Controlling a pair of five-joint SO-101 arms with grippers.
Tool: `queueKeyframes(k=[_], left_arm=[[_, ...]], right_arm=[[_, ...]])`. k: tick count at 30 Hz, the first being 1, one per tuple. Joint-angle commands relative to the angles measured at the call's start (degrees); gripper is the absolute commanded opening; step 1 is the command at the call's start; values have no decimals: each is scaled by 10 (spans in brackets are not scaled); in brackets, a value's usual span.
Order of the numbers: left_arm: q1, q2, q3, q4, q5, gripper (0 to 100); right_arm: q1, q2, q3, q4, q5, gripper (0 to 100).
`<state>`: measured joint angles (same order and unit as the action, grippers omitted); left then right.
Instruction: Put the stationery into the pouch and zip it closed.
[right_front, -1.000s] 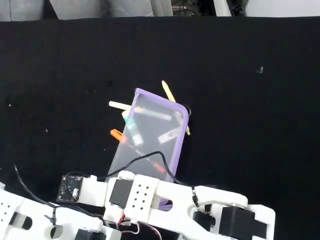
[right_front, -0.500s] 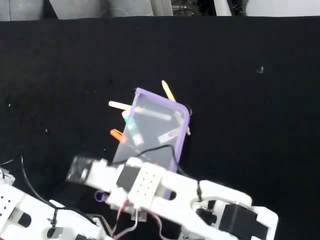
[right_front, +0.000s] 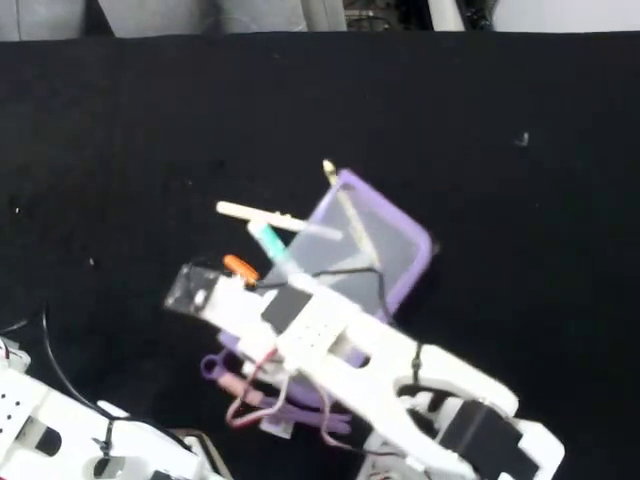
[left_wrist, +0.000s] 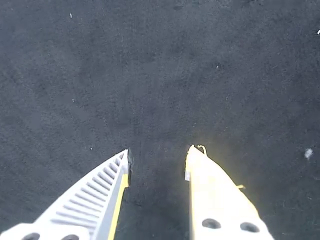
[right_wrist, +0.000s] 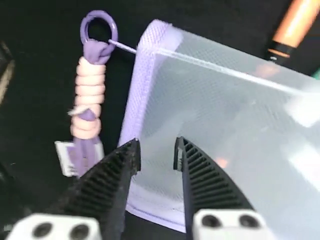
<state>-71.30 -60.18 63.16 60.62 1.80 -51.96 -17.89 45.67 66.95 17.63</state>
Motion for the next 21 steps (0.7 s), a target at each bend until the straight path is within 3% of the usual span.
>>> queueKeyframes(k=[1, 7, 14, 17, 21], left_arm=[[7, -8, 23, -47, -5, 195], [10, -8, 51, -76, -4, 194], [9, -8, 51, -76, -3, 193], [6, -8, 51, -76, -3, 192], [5, -8, 51, -76, -3, 192]], right_arm=[[94, -1, 6, -18, 52, 123], [147, -7, -11, -22, 85, 123], [17, -6, -102, 55, 11, 123], [-33, -1, -118, 43, -45, 123], [-48, -1, -103, 12, -97, 123]])
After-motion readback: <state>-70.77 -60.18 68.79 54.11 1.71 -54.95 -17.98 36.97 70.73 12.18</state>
